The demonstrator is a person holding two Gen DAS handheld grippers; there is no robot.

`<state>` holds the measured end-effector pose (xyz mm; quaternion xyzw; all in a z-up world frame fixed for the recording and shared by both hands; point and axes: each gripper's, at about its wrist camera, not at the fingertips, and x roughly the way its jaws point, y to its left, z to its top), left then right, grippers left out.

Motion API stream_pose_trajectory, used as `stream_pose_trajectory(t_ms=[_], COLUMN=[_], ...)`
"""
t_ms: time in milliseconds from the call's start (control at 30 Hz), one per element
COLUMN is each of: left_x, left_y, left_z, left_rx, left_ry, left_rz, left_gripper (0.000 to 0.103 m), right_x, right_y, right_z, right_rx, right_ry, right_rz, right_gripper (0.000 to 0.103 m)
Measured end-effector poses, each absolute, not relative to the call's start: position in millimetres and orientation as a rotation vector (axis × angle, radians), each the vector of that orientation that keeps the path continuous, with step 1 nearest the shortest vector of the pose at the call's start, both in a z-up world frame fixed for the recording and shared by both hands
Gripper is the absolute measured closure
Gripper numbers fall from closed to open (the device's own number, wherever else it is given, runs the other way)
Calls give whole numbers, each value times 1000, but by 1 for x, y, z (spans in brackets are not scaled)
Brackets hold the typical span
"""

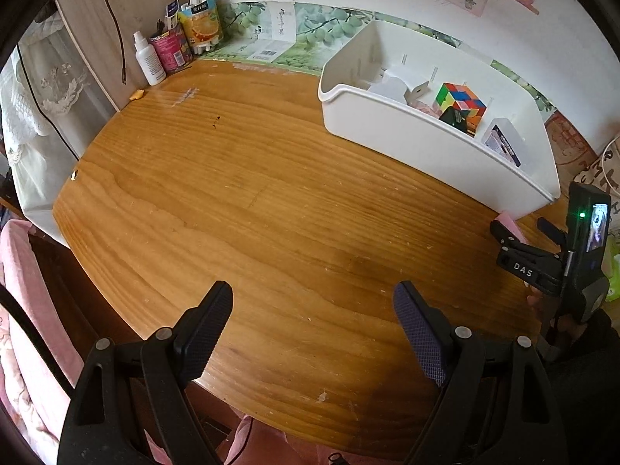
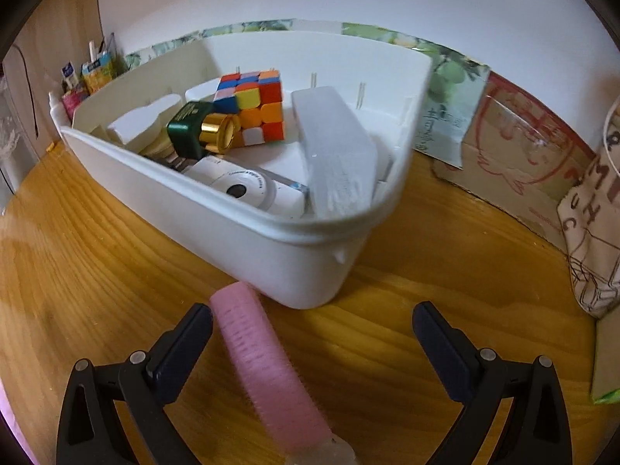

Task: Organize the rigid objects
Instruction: 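Grasp the pink hair roller with the right tool, then lift the pink roller with the right tool and carry it over the bin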

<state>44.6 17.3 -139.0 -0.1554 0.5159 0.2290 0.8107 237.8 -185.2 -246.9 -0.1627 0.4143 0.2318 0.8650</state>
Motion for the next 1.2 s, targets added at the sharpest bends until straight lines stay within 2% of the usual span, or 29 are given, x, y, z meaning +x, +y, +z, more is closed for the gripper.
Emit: stream_pose_trajectory(t_ms=[367, 467, 633, 767, 867, 1033, 1200], left_x=[44, 45, 46, 47, 47, 51, 63], left_y=[28, 29, 30, 28, 26, 25, 20], left_z=[-137, -135, -133, -136, -139, -137, -137], left_rx=[-346, -349, -360, -363, -359, -349, -344], left_ry=[1088, 1079, 1065, 1074, 1084, 1076, 1070], left_rz=[513, 510, 506, 498, 485, 460, 390], left_gripper=[16, 16, 16, 16, 16, 16, 16], right_x=[245, 242, 237, 235, 238, 233, 216], right_y=[-182, -186, -182, -179, -180, -189, -205], right_z=[-251, -248, -242, -242, -241, -239, -238], right_rx=[-318, -288, -291, -293, -283, -283, -278], right_ry=[888, 906, 911, 918, 922, 935, 960], right_rz=[429, 450, 491, 478, 472, 465, 452], right_gripper=[1, 15, 49, 53, 60, 77, 79])
